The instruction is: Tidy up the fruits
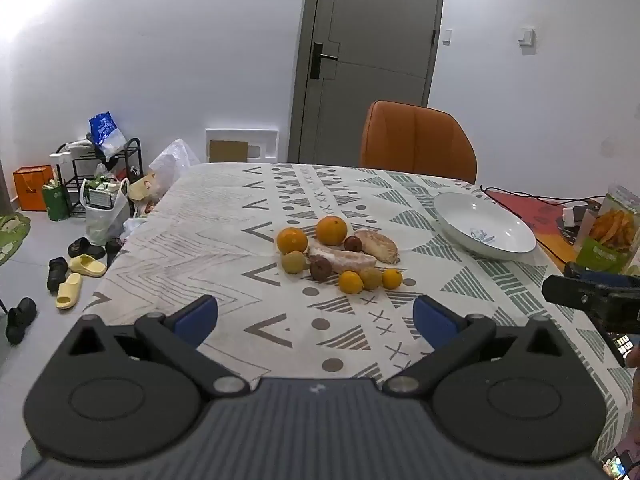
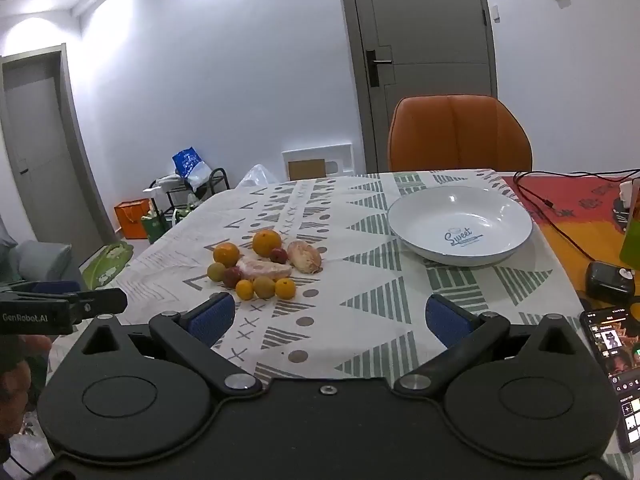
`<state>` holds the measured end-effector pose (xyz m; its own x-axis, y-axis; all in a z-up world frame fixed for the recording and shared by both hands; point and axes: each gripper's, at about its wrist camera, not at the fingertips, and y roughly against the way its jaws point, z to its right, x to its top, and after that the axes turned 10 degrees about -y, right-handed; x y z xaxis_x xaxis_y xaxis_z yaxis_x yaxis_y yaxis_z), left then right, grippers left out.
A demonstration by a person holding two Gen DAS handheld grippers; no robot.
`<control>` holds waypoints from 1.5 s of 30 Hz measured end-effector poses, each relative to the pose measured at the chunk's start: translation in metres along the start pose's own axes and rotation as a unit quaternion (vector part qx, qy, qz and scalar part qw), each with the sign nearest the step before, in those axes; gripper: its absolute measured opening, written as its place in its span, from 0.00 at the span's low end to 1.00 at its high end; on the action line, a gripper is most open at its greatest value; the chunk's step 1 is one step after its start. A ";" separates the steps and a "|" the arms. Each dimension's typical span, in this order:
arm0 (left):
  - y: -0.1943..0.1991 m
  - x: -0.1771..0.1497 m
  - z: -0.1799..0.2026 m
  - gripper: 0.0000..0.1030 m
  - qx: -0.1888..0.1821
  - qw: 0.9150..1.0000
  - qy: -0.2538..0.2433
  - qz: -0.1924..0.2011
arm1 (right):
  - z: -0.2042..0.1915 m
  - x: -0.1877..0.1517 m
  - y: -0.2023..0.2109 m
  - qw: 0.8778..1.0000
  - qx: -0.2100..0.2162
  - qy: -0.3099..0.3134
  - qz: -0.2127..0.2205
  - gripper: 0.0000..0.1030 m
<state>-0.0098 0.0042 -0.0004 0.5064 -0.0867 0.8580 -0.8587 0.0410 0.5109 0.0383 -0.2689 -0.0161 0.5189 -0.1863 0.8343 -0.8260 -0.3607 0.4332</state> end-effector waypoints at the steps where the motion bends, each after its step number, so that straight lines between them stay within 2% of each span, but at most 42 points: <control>1: -0.002 0.000 0.005 1.00 -0.006 1.000 -0.003 0.000 | 0.007 -0.001 -0.014 1.000 -0.003 0.003 -0.015 1.00; 6: -0.006 -0.002 0.002 1.00 -0.012 1.000 -0.003 0.004 | 0.007 0.008 -0.009 1.000 -0.008 -0.007 -0.027 1.00; 15: -0.010 -0.003 0.001 1.00 -0.014 1.000 -0.002 0.002 | 0.003 -0.004 -0.006 0.999 -0.011 0.009 -0.029 1.00; 45: -0.002 -0.006 0.000 1.00 -0.007 1.000 0.000 0.020 | 0.000 -0.006 -0.005 0.999 -0.011 0.023 -0.030 1.00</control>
<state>-0.0111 0.0048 -0.0062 0.4722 -0.0842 0.8775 -0.8767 0.0592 0.4774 0.0396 -0.2661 -0.0237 0.5583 -0.1232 0.8204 -0.7979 -0.3507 0.4903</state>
